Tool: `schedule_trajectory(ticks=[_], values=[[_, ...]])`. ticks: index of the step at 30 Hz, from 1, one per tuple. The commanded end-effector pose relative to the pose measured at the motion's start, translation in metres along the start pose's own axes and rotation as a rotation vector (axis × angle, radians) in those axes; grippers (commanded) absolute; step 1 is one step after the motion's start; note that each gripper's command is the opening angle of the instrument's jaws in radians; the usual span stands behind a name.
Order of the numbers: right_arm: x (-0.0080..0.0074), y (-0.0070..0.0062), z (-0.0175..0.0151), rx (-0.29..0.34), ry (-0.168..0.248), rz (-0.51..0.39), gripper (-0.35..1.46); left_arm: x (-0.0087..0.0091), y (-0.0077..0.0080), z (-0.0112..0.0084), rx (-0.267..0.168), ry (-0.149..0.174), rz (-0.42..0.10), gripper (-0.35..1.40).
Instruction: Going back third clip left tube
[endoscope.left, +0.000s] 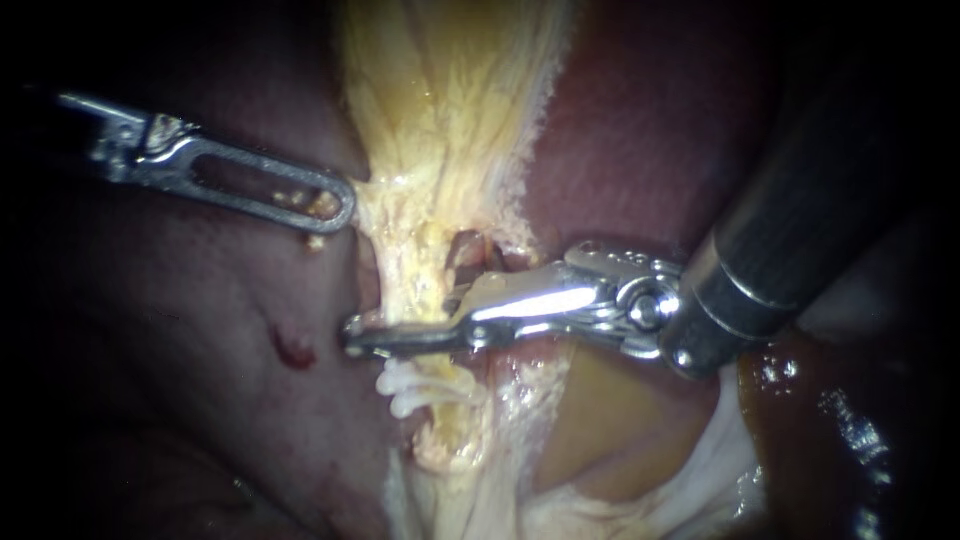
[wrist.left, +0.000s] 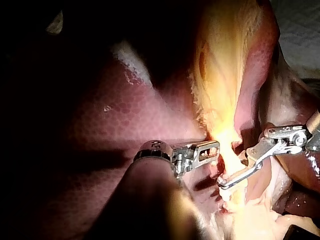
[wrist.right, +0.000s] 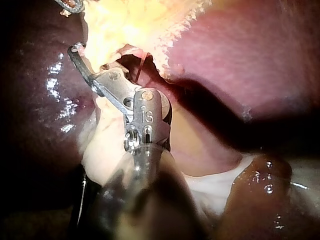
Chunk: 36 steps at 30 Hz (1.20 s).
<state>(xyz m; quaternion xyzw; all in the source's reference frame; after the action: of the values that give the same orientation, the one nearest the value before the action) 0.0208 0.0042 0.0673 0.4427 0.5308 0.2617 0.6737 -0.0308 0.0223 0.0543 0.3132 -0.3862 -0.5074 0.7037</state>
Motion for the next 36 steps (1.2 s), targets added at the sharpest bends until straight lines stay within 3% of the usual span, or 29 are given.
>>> schedule_trajectory(ticks=[1, 4, 6, 10, 13, 19, 29, 36], values=[[0.0, 0.0, 0.0, -0.001, -0.003, 0.0, -0.35, 0.0, 0.0, 0.0, 0.0, 0.0, 0.001, -0.35], [0.0, 0.0, 0.0, 0.002, -0.004, 0.001, -0.35, 0.0, 0.0, 0.0, 0.0, 0.0, 0.001, -0.35], [0.0001, -0.0003, 0.0001, 0.002, -0.006, -0.064, -0.35, 0.0, 0.0, 0.0, 0.0, 0.0, 0.001, -0.35], [0.0004, -0.0006, 0.001, -0.004, -0.006, -0.14, 0.28, 0.0, 0.0, -0.0001, 0.0, 0.0, 0.001, -0.35], [0.0005, -0.0005, 0.0018, -0.022, 0.003, -0.141, 0.44, 0.0, 0.0, -0.0001, 0.0, 0.0, 0.001, -0.35], [0.0004, 0.0001, 0.0021, -0.037, 0.022, -0.158, 0.49, 0.0001, -0.0001, -0.0001, 0.0, 0.0, 0.001, -0.35], [-0.0001, 0.0026, 0.0003, -0.117, 0.032, -0.304, 0.5, 0.0003, -0.0001, 0.0001, -0.001, -0.001, 0.002, -0.35], [-0.0004, 0.0018, -0.0024, -0.13, 0.024, -0.389, 0.5, 0.0004, -0.0001, 0.0, -0.001, -0.001, 0.002, -0.35]])
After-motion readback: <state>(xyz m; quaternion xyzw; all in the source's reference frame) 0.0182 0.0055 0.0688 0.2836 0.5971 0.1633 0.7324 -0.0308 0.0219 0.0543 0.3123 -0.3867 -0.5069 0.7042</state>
